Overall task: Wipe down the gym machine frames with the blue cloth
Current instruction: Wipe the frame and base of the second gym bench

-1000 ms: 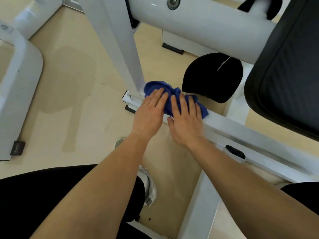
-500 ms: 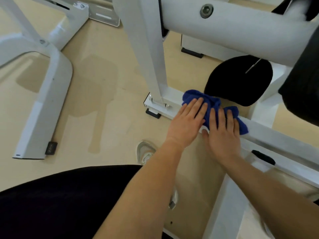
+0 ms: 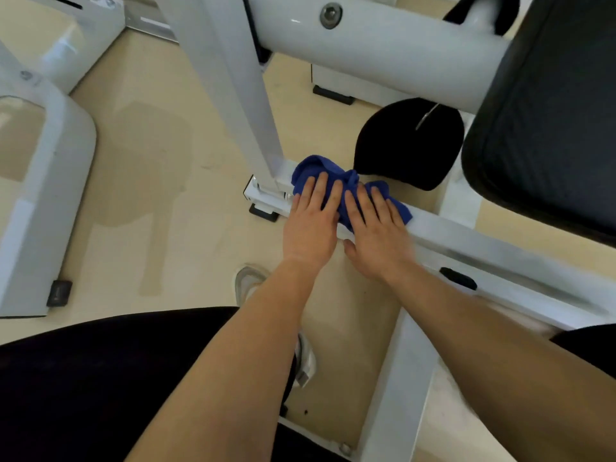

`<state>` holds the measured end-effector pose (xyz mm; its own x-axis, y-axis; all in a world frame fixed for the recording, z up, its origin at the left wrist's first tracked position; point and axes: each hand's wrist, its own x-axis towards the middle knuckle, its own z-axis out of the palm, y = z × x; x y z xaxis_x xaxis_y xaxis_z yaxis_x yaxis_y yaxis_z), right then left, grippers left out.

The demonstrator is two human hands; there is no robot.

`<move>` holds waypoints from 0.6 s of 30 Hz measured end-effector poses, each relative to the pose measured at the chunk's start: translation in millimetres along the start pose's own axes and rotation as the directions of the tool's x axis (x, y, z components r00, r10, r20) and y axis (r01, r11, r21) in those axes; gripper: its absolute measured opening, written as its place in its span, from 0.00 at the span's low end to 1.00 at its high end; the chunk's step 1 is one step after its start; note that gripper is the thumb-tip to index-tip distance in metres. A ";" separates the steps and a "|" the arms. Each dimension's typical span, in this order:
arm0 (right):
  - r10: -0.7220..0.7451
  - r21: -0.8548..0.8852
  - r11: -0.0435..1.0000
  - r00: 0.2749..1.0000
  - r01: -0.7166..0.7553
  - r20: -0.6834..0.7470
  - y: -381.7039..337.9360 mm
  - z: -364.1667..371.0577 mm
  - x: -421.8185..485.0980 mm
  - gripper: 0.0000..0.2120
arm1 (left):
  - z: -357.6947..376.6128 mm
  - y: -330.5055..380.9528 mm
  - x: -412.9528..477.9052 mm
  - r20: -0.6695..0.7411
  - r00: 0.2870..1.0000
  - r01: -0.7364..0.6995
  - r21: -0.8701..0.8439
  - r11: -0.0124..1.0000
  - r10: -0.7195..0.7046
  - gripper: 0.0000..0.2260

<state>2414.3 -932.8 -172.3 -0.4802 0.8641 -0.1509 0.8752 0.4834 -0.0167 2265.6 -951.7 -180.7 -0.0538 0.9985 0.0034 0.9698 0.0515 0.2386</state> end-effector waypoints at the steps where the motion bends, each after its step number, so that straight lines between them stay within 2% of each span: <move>1: 0.014 -0.014 1.000 1.000 -0.014 0.008 9.4 0.9 -10.1 0.42 | 0.0 11.5 -1.9 0.006 1.000 -0.030 -0.003 1.000 0.030 0.26; 3: 0.045 -0.029 0.999 0.999 -0.044 0.022 23.6 -0.2 -23.0 0.45 | -0.1 30.6 -3.7 0.012 0.998 -0.063 -0.041 0.997 0.064 0.24; 7: 0.087 0.012 0.996 0.996 -0.087 -0.011 16.1 3.6 -9.1 0.45 | 8.0 30.6 1.0 -0.072 0.997 -0.020 -0.088 0.996 0.014 0.23; 10: 0.077 0.074 0.994 0.997 -0.079 0.020 3.3 0.6 -3.8 0.43 | 6.0 10.9 -0.3 -0.063 0.996 -0.061 -0.031 0.998 0.059 0.24; 15: 0.049 0.052 0.998 0.996 -0.045 -0.080 16.5 1.2 -9.2 0.40 | 8.5 17.9 3.2 -0.105 0.994 -0.033 0.024 0.999 0.035 0.24; 18: 0.135 0.086 0.988 0.990 -0.132 -0.040 24.1 8.3 -29.5 0.42 | 11.0 34.7 -1.1 -0.071 0.991 -0.108 0.038 0.993 0.110 0.24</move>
<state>2450.1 -947.8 -176.5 -0.3592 0.9266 -0.1116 0.9326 0.3517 -0.0813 2301.9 -950.8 -183.1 0.0364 0.9944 0.0990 0.9784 -0.0556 0.1993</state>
